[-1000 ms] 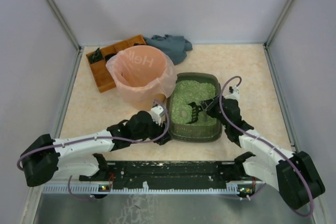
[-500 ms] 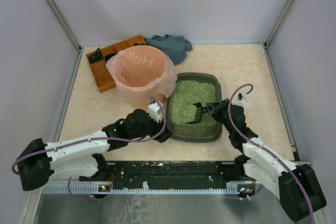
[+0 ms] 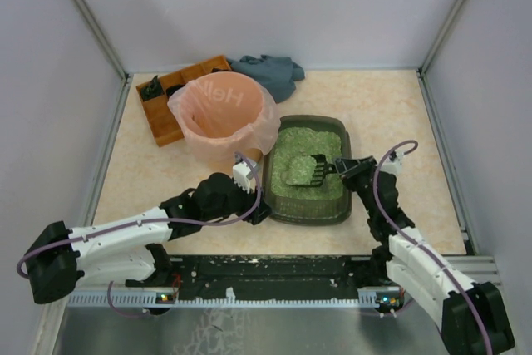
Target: Clean the litter box
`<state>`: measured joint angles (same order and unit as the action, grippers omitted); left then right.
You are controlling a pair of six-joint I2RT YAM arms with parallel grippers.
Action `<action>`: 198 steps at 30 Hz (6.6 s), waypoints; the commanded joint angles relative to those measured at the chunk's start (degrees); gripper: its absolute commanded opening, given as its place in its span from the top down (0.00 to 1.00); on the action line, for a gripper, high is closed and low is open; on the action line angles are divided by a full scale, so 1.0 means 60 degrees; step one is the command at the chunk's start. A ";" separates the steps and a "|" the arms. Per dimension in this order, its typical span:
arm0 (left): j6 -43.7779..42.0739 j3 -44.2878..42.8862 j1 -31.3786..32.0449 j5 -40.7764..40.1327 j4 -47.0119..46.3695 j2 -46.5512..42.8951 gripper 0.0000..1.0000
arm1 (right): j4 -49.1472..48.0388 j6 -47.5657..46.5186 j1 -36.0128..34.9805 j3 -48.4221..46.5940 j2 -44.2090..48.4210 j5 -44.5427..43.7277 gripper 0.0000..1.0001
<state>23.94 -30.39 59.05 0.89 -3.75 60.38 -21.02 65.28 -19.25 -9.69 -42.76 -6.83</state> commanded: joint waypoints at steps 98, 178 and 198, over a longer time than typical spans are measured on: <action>-0.0327 -0.0940 -0.0085 -0.0716 0.0940 -0.0724 0.36 | -0.1307 -0.0297 0.2413 -0.0880 -0.0895 0.4533 1.00; 0.0104 -0.0038 -0.0129 -0.0710 0.0792 -0.0949 0.37 | -0.1596 0.0959 0.3632 -0.1539 -0.0923 0.5182 1.00; -0.0792 -0.0134 -0.0100 -0.0482 0.2723 -0.2309 0.37 | 0.1408 0.0259 -0.0456 -0.7215 -0.2505 -0.0162 1.00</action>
<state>19.66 -30.92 58.61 -2.98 10.35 48.66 -9.87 72.03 -15.70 -43.62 -52.84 1.56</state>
